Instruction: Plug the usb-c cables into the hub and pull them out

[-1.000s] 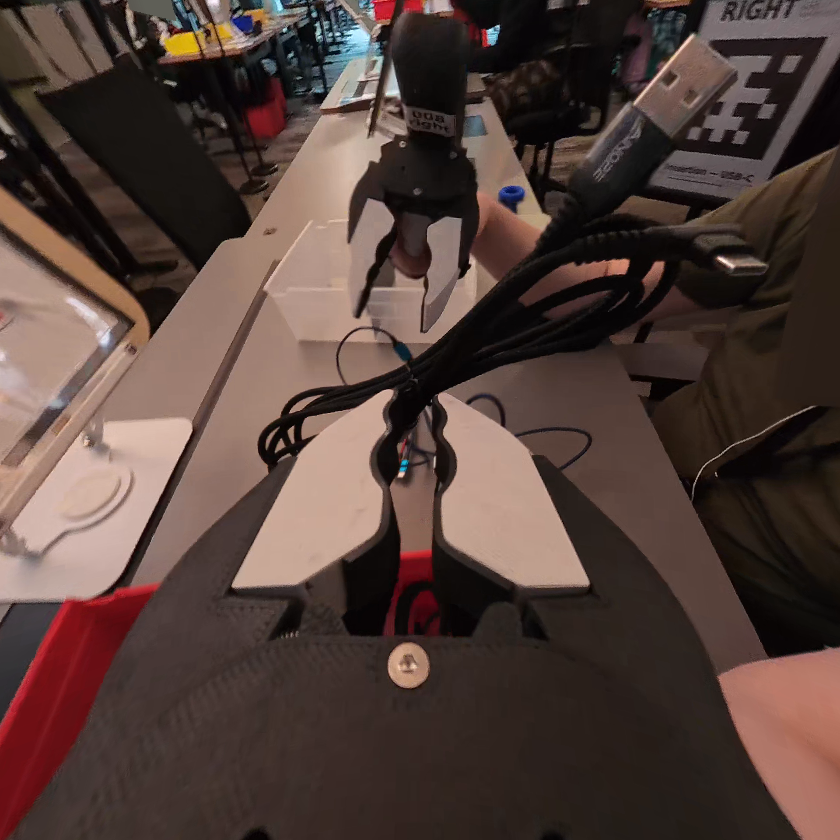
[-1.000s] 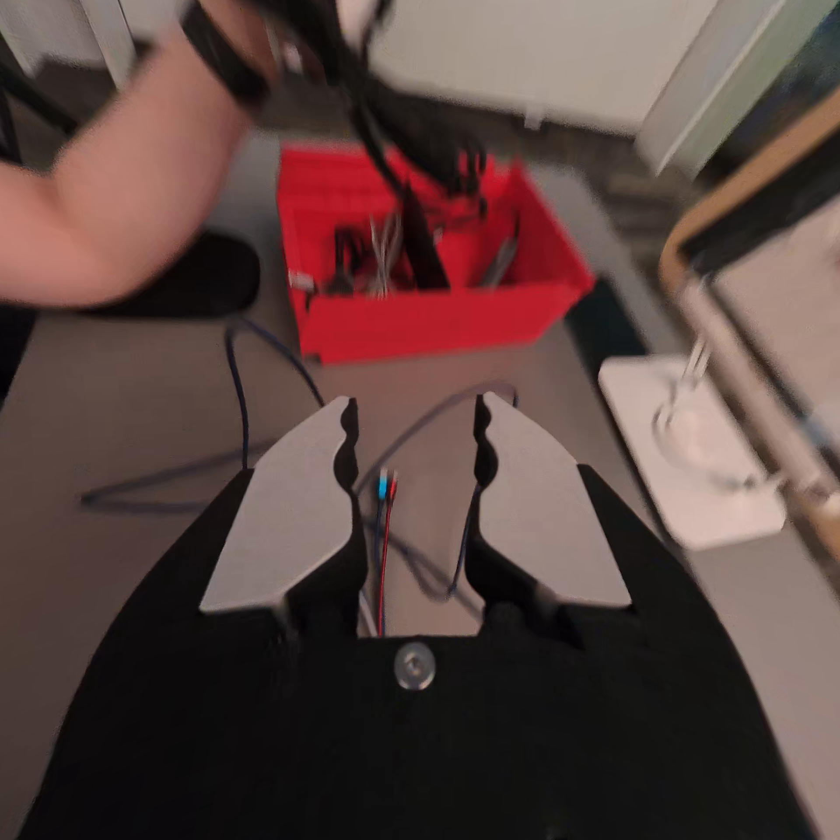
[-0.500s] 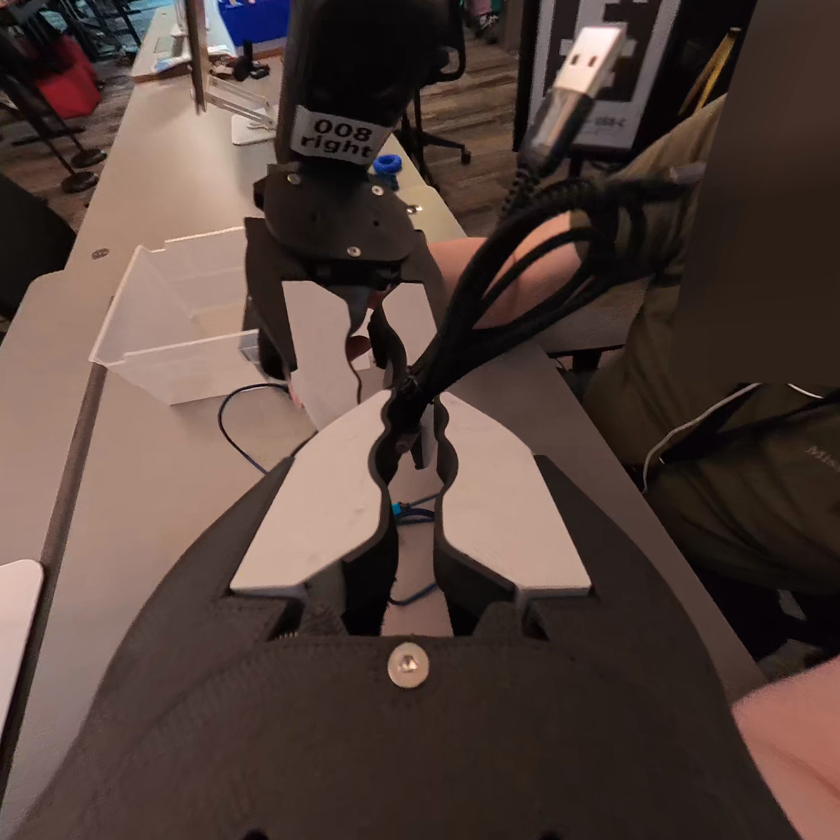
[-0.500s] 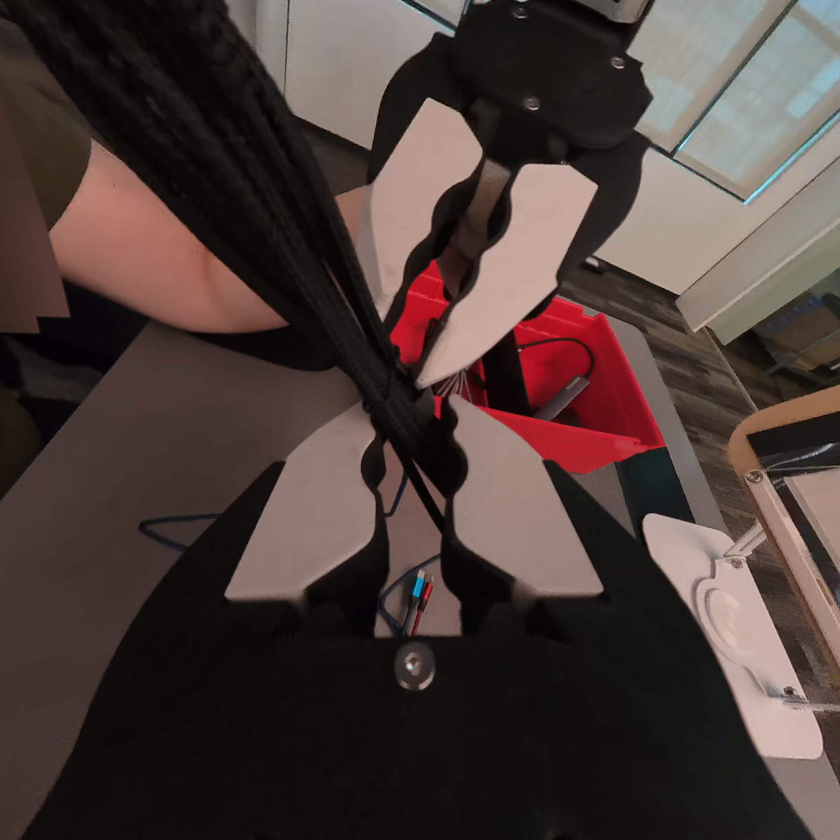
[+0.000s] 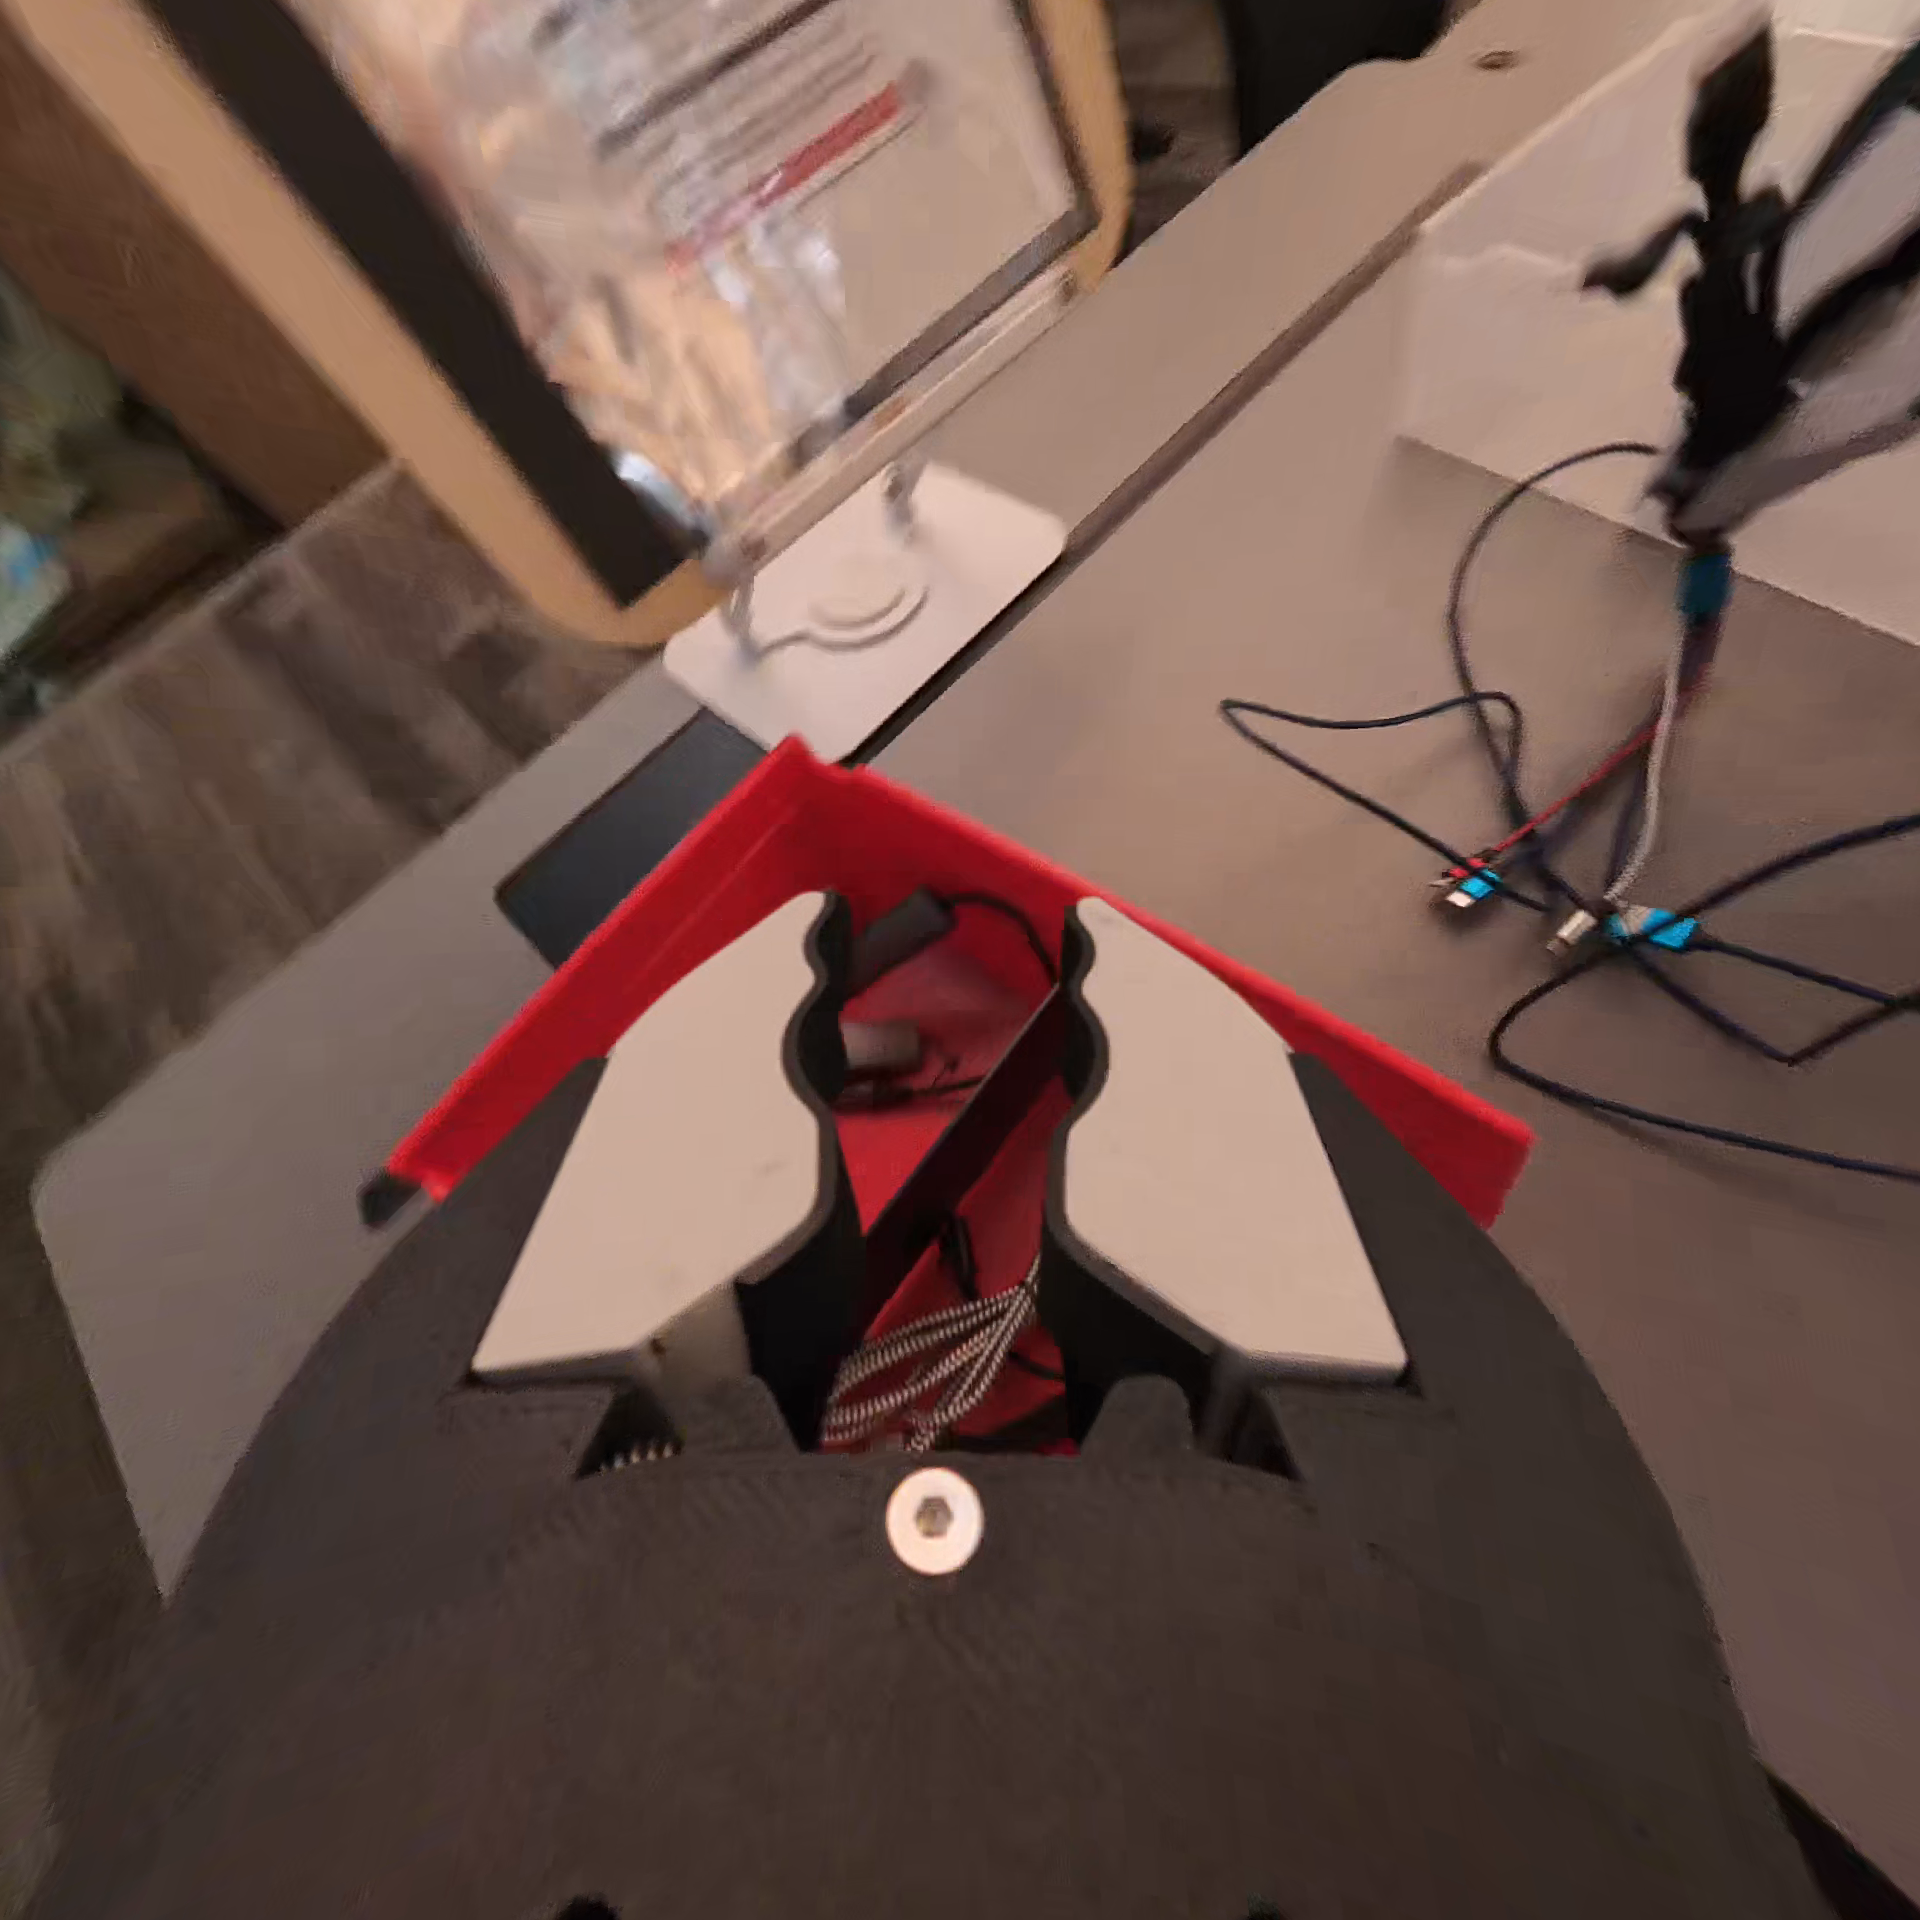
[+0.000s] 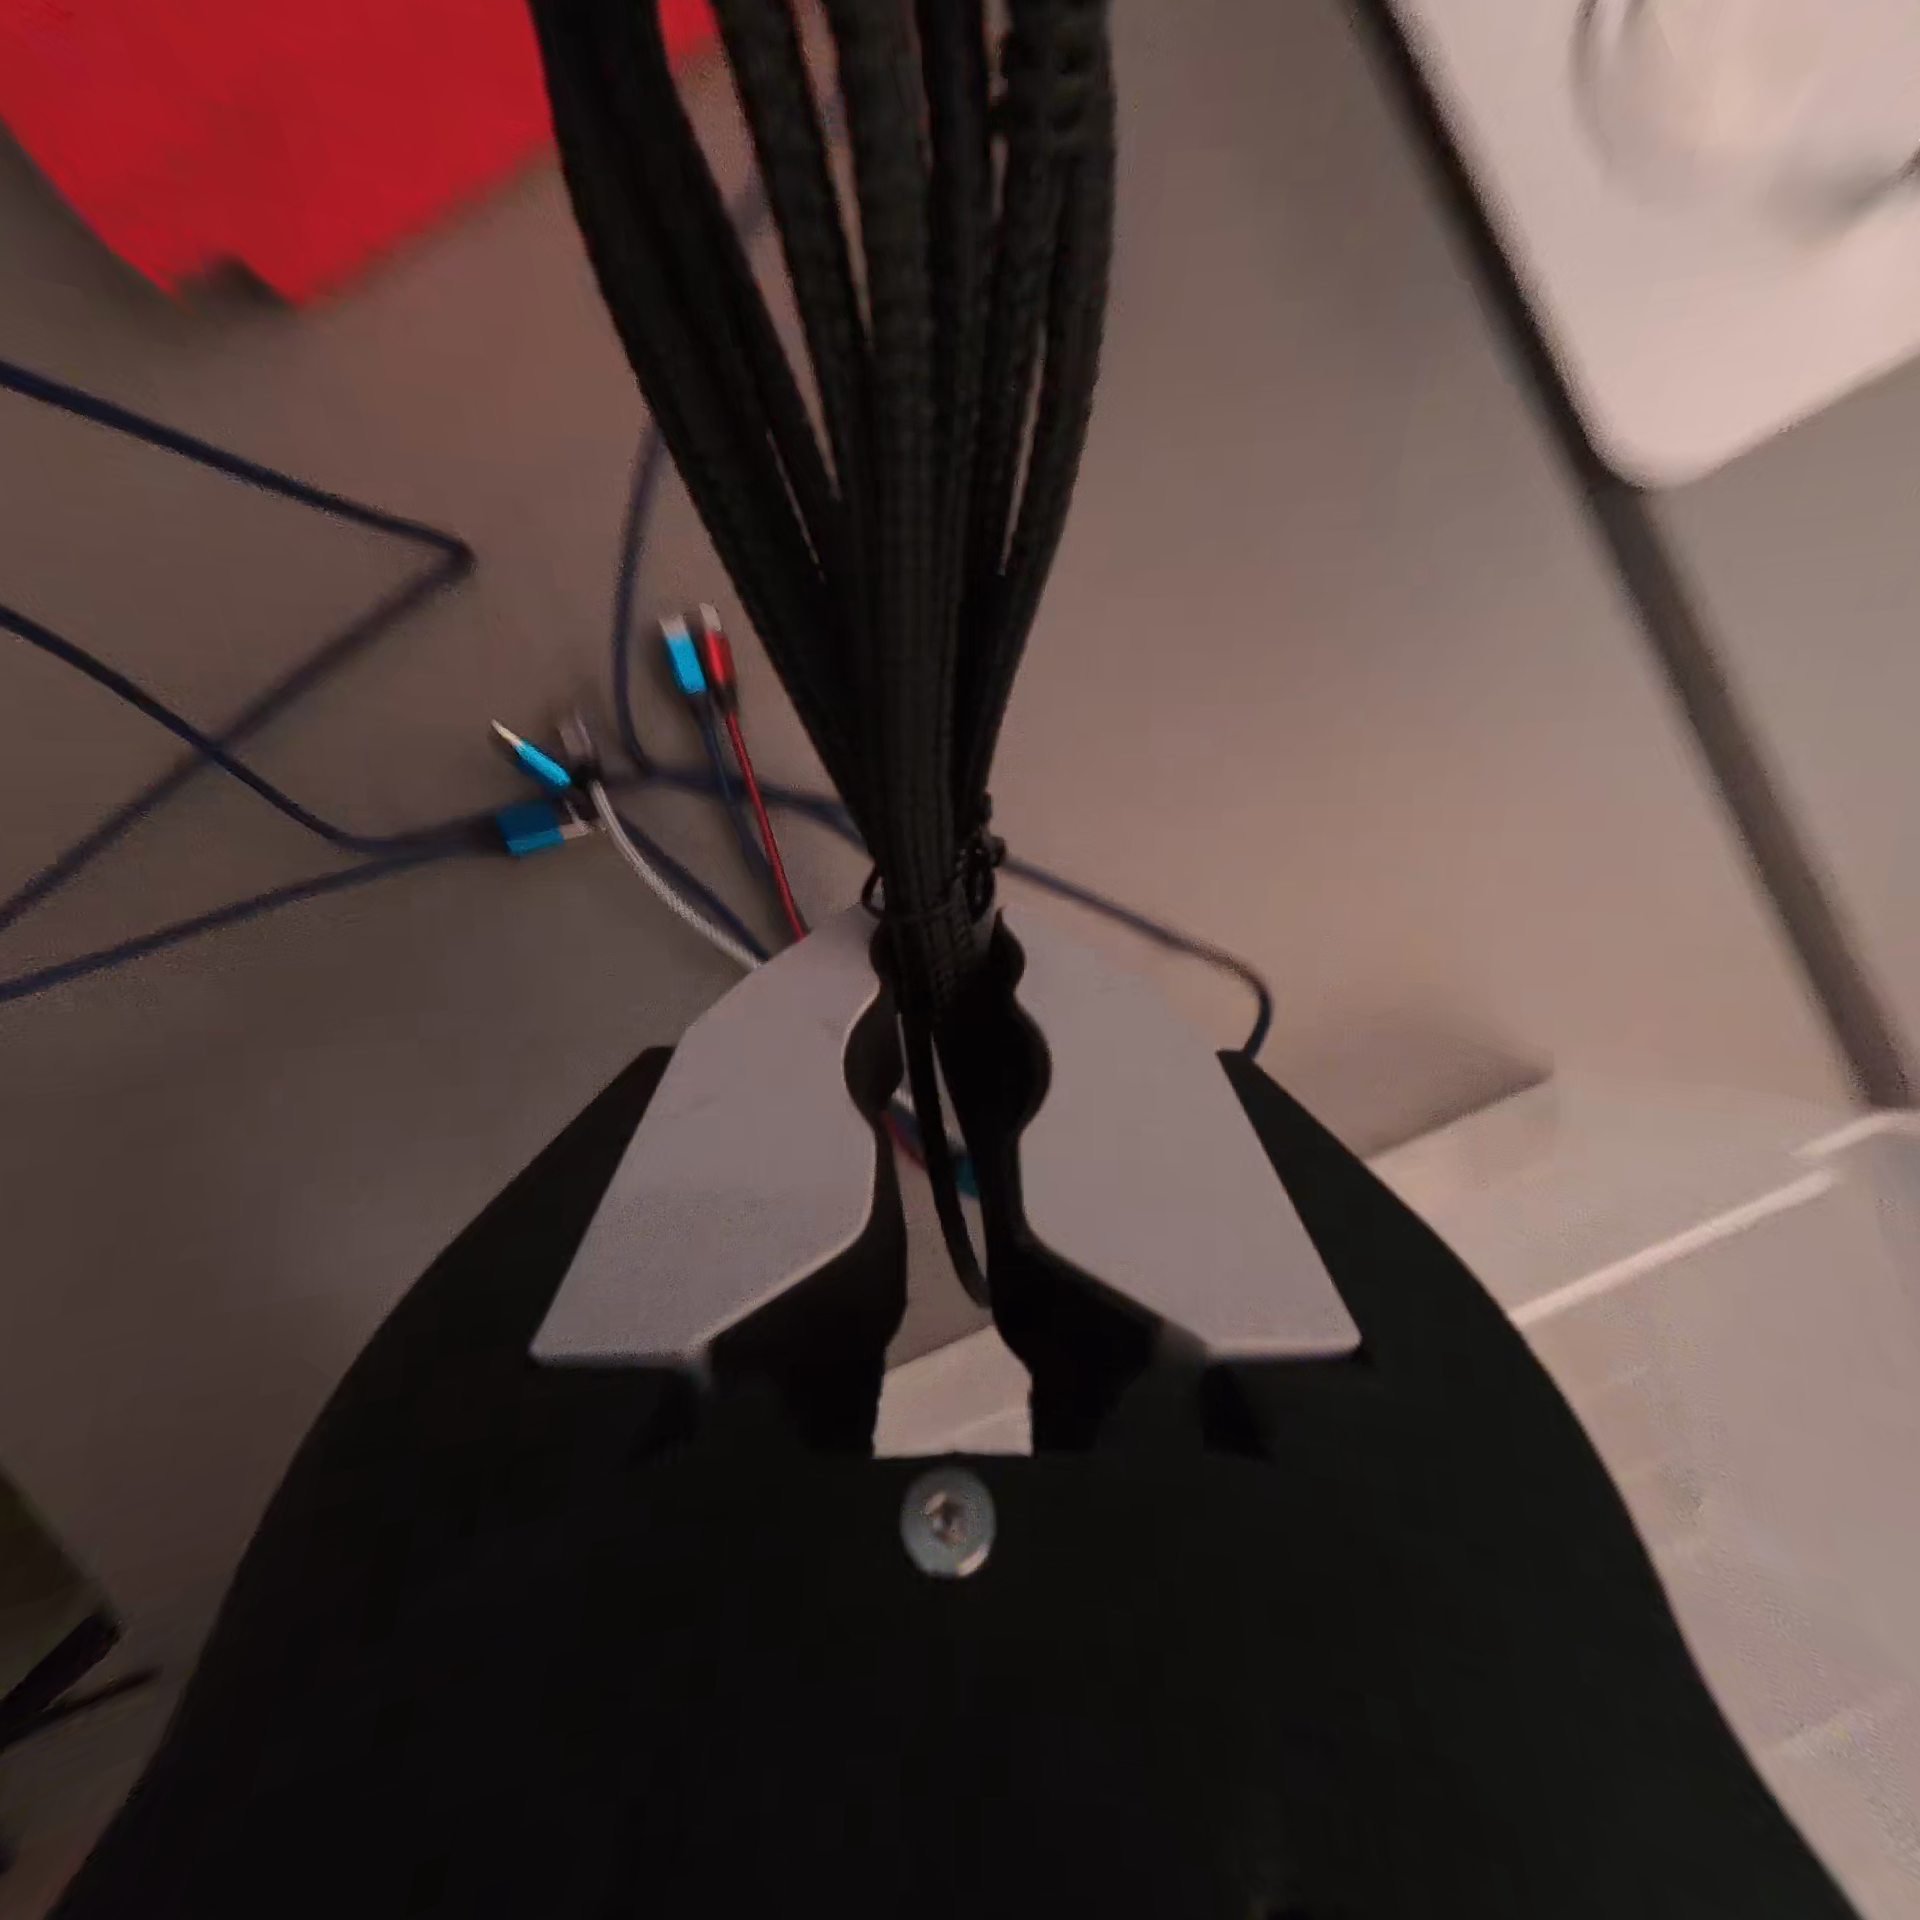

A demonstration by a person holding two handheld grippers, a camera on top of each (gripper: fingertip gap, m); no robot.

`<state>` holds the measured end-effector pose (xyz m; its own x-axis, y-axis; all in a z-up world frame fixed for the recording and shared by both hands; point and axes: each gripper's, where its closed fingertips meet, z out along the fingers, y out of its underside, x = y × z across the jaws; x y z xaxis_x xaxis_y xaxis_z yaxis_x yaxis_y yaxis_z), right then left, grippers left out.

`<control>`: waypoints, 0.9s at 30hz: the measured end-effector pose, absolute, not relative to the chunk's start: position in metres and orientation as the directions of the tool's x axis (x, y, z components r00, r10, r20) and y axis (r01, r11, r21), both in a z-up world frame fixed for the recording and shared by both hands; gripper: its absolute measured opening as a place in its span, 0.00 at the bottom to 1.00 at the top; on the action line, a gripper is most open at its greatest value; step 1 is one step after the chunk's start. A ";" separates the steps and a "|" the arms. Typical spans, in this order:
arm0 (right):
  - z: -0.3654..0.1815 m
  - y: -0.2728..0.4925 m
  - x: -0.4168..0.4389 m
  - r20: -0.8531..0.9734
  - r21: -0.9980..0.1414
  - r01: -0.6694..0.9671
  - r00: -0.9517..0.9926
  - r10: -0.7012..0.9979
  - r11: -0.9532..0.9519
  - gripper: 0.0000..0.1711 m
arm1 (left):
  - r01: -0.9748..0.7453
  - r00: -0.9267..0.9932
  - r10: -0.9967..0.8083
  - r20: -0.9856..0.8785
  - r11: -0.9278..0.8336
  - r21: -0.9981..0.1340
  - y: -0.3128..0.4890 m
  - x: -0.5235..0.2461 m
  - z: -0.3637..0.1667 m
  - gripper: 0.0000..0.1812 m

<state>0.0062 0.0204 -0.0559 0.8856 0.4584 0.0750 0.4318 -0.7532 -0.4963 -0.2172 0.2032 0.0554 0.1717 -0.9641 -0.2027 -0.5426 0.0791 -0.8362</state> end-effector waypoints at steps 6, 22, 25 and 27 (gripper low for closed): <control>-0.131 -0.005 0.037 0.079 -0.092 0.384 0.922 0.378 -0.919 0.09 | -0.533 0.541 -0.836 0.094 -0.427 -0.730 0.275 -0.225 -0.006 0.13; -0.125 0.000 0.039 0.078 -0.097 0.374 0.927 0.368 -0.922 0.22 | -0.438 0.688 -0.558 0.465 -0.829 -0.347 0.320 -0.196 -0.122 0.22; -0.126 0.000 0.039 0.072 -0.094 0.378 0.925 0.372 -0.921 0.22 | -0.428 0.699 -0.545 0.463 -0.838 -0.340 0.322 -0.200 -0.124 0.13; -0.126 0.000 0.039 0.069 -0.094 0.381 0.924 0.376 -0.920 0.21 | -0.443 0.703 -0.550 0.451 -0.835 -0.327 0.321 -0.200 -0.128 0.11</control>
<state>0.0393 0.0000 -0.1263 0.9240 0.3763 0.0685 0.3815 -0.9196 -0.0936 -0.2002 0.3207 -0.1284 0.7030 -0.5498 0.4511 -0.4433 -0.8347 -0.3267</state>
